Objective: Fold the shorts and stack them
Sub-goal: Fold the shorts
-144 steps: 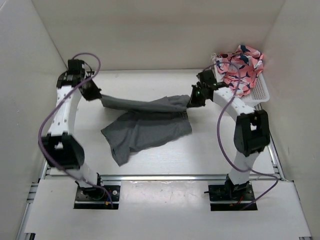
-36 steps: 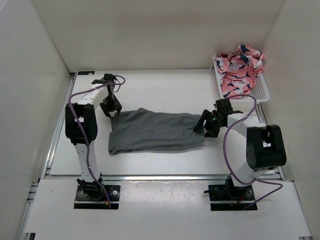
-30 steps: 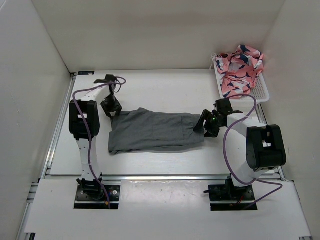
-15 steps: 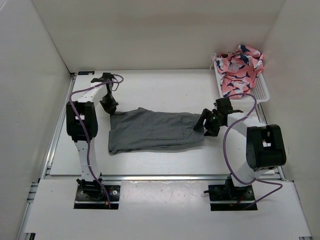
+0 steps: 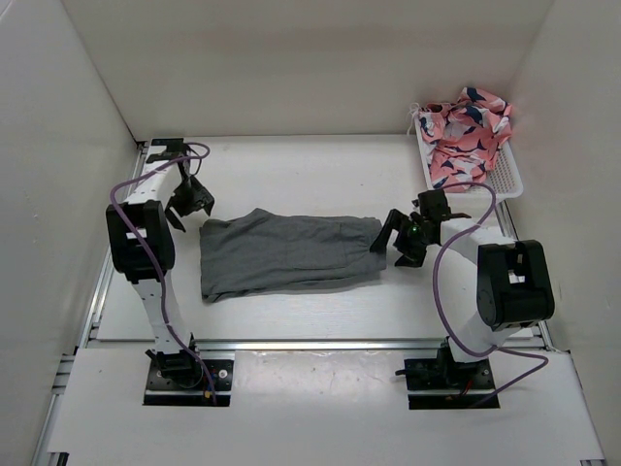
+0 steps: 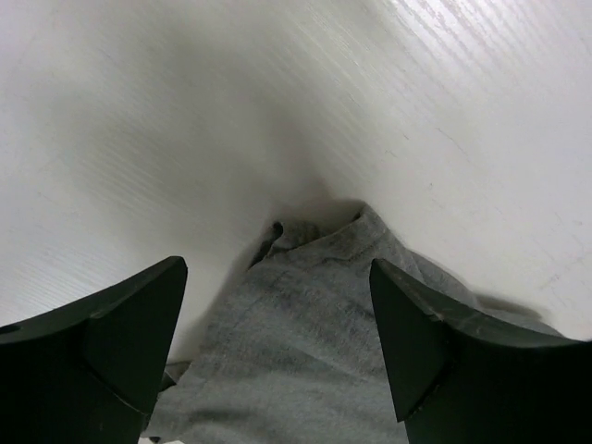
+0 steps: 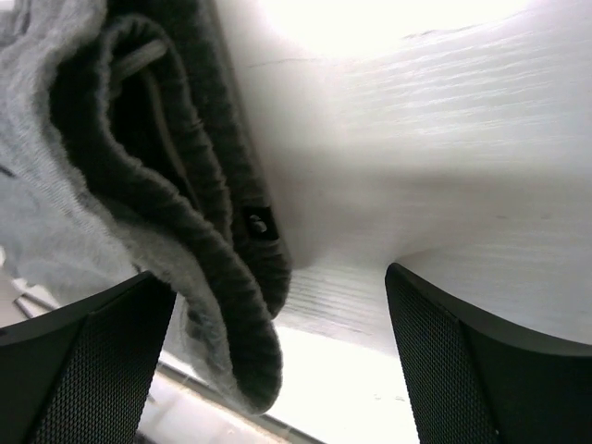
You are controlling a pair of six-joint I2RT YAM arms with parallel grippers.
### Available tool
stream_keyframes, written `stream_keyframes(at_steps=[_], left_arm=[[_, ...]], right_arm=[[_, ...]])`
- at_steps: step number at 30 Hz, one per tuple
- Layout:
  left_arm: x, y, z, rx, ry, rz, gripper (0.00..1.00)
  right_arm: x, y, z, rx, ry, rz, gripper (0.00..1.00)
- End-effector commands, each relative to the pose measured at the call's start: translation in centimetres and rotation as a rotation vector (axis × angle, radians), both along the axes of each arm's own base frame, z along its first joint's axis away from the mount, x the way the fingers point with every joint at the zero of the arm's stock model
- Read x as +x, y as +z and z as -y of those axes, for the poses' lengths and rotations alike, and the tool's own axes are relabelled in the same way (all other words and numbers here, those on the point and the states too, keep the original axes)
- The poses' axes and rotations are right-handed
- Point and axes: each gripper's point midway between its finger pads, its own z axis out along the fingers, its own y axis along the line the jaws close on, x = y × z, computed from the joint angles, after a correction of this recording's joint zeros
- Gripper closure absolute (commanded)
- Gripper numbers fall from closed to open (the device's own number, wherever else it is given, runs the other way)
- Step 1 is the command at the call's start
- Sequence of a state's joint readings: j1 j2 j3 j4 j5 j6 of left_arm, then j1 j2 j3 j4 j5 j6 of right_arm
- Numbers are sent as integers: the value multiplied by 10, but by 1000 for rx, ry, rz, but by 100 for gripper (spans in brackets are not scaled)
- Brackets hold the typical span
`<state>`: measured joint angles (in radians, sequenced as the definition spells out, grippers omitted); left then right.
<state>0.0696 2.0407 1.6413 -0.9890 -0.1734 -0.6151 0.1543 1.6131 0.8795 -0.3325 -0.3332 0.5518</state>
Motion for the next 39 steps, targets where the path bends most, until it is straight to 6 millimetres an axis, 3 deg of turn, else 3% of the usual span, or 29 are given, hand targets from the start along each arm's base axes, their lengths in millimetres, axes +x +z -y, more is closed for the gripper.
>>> stream_keyframes(at_steps=[1, 7, 11, 14, 15, 20, 22, 29, 30, 32, 33, 34, 35, 37, 38, 39], left_arm=[[2, 15, 6, -17, -21, 49, 8], [-4, 9, 7, -38, -17, 29, 12], [-9, 5, 7, -38, -16, 20, 14], [-12, 5, 7, -37, -25, 15, 18], [-12, 5, 7, -37, -25, 15, 19], [-26, 5, 11, -55, -29, 8, 40], [-32, 8, 23, -75, -56, 19, 47], [-47, 8, 47, -136, -86, 46, 60], [-48, 5, 51, -137, -95, 45, 66], [-50, -7, 53, -151, -96, 11, 69], [-51, -10, 56, -151, -104, 1, 69], [-48, -13, 56, -153, -95, 3, 69], [-47, -17, 63, -171, -110, -2, 69], [-48, -26, 74, -206, -126, -20, 71], [-49, -29, 78, -207, -137, -32, 72], [-50, -33, 80, -216, -138, -43, 72]], right_arm=[[-6, 4, -22, 71, 49, 0, 4], [-17, -11, -55, 78, 67, -51, 12], [-3, -21, -53, 22, 5, -29, 29], [4, -23, -45, -46, -44, -18, 74], [4, -22, -41, -69, -56, -15, 100], [14, 7, -17, -186, -90, 89, 100], [16, 21, -11, -228, -47, 131, 100], [33, 72, 6, -356, 28, 243, 100], [39, 87, 1, -371, 52, 286, 100], [39, 95, -3, -435, 83, 302, 100], [47, 114, -10, -439, 87, 349, 100], [50, 117, -14, -461, 109, 358, 100], [45, 118, -25, -481, 143, 350, 100], [56, 142, -40, -500, 157, 409, 100], [51, 140, -56, -515, 201, 407, 100], [57, 158, -69, -507, 204, 451, 100]])
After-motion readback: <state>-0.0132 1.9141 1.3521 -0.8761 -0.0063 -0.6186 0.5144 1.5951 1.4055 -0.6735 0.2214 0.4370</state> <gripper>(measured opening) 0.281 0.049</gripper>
